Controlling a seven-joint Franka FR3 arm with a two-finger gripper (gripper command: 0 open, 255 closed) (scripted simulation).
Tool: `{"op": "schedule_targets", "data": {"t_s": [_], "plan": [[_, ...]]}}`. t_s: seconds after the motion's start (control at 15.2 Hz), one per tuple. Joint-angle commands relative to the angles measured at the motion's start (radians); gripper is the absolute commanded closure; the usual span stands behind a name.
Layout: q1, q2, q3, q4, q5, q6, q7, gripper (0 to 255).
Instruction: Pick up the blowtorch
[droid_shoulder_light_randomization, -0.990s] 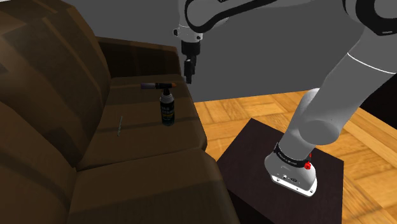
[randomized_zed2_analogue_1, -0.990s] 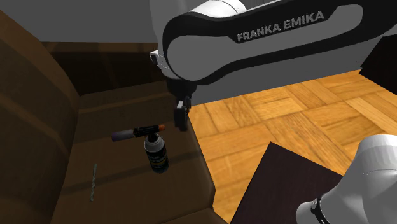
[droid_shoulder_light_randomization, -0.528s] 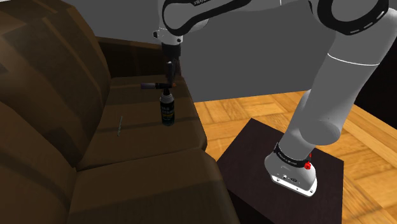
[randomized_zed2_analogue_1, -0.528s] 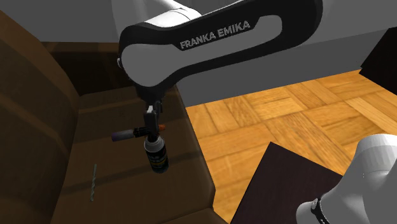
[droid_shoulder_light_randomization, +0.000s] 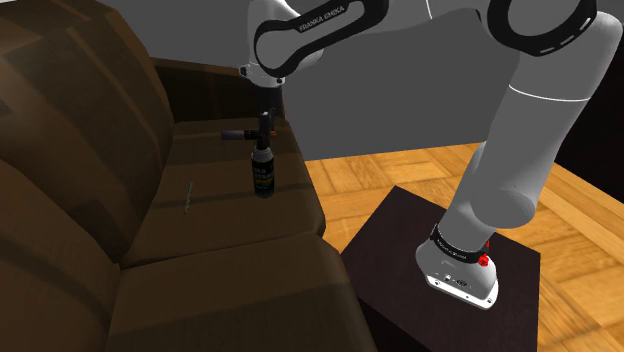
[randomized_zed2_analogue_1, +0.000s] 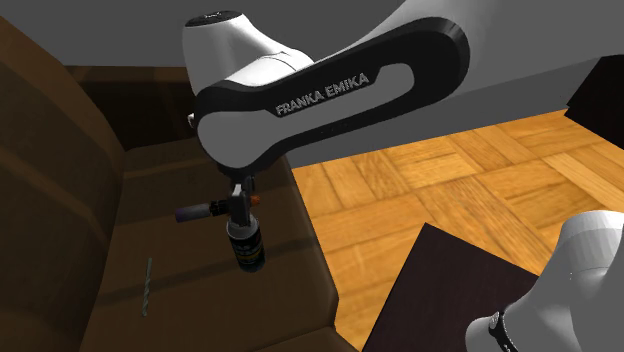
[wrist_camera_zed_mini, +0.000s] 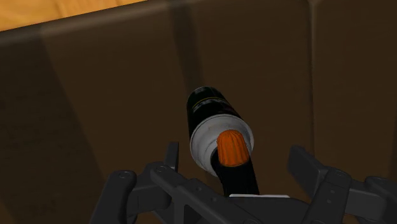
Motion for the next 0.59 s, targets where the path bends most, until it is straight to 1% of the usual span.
{"op": "schedule_targets", "data": {"t_s": [0.0,0.07,0.53], "plan": [[0.000,0.004,0.000,-0.003,0.000,0.008,-0.001,0],[0.000,0.004,0.000,-0.002,0.000,0.007,-0.001,255],[-0.001,0.004,-0.001,-0.003,0.000,0.007,-0.002,255]]}}
